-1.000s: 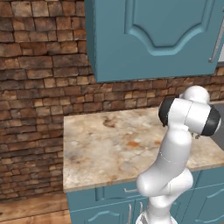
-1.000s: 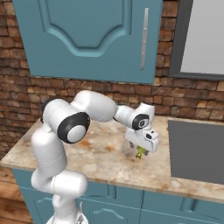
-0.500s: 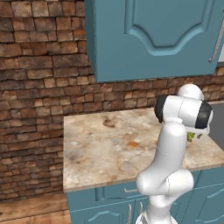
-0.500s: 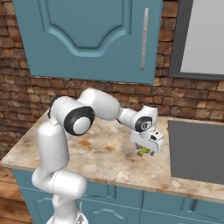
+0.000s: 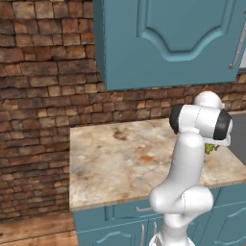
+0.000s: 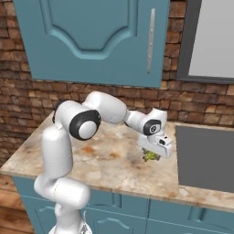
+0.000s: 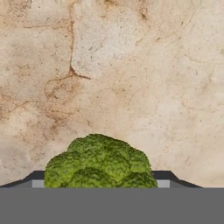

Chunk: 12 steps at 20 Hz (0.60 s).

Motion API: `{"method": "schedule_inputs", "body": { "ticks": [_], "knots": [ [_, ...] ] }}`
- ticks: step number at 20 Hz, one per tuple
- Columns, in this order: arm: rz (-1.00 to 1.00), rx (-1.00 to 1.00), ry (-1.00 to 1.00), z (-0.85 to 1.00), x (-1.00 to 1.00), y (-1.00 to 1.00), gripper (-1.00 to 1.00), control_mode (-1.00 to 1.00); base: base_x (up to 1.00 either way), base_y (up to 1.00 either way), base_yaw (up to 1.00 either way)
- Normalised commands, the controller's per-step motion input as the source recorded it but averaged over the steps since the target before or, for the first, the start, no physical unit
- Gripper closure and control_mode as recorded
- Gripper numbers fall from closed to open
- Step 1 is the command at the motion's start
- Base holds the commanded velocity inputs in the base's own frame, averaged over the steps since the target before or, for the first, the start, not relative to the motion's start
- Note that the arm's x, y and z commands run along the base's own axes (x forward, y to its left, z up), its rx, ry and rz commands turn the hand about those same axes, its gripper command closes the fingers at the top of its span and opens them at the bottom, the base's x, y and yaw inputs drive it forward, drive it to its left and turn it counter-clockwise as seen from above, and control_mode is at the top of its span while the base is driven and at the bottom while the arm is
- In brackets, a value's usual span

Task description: Place the broccoli in the correct fridge rack based on whether it is a fruit or vegetable. Finally, close the fridge door.

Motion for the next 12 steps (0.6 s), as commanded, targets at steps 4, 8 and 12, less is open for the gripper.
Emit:
{"method": "schedule_inputs", "body": {
  "ticks": [4,8,12],
  "knots": [
    [0.01,0.00,-0.06,0.04,-0.56,0.20,1.00,-1.00,0.00,0.00,0.00],
    [0.00,-0.03,-0.22,0.41,-0.99,0.67,1.00,-1.00,0.00,0.00,0.00],
    [0.00,-0.03,-0.19,0.71,-0.75,0.89,1.00,-1.00,0.00,0.00,0.00]
  ]
}}
